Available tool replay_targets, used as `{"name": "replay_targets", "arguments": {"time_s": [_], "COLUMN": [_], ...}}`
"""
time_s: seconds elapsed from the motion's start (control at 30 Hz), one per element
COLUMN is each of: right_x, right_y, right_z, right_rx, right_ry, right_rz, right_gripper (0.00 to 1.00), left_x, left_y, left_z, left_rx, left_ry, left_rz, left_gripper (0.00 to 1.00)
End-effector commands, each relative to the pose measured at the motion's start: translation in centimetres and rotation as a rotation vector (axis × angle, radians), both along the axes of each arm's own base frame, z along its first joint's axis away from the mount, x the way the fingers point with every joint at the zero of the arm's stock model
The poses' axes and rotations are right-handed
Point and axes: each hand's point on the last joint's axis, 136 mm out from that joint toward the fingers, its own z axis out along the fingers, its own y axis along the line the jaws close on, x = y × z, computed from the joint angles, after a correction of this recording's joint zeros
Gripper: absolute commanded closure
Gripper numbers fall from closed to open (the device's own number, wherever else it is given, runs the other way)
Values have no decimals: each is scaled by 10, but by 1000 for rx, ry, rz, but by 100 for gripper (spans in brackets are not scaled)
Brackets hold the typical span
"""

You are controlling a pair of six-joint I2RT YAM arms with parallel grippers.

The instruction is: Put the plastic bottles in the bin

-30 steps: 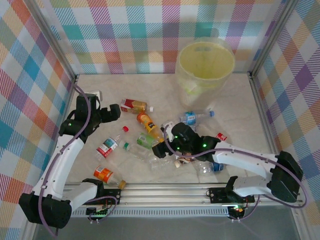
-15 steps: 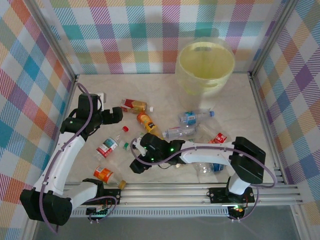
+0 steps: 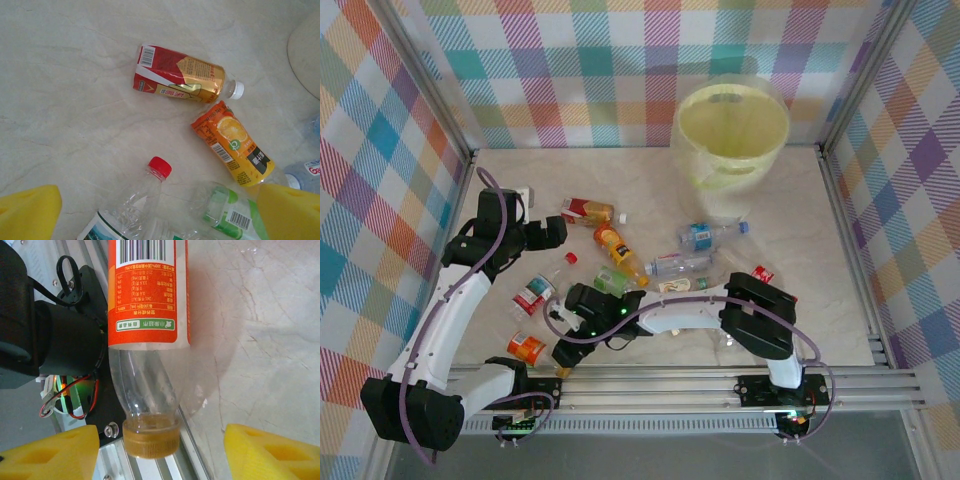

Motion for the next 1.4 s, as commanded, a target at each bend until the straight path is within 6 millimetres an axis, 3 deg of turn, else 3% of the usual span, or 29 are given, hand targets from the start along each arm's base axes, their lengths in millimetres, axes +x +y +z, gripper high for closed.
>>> {"name": "replay_targets", "arguments": {"time_s": [0.0, 0.63, 1.0, 1.37], "right_x": [-9, -8, 14, 35], "right_y": [19, 41, 36, 32], "right_z": [4, -23, -39, -48], "right_rx": [30, -59, -191, -273], "right_ry": [31, 15, -87, -191], "right_rz": [25, 22, -39, -73], "right_gripper": [32, 23, 20, 24], "left_x": [1, 1, 1, 1], "left_y": [-3, -2, -1, -2], "left_z": [0, 1, 0, -1], "left_rx": [3, 4, 6, 2], "left_ry": [-13, -14, -11, -6], "left_rz": [-17, -11, -8, -7], "left_gripper": [0, 0, 0, 0]}}
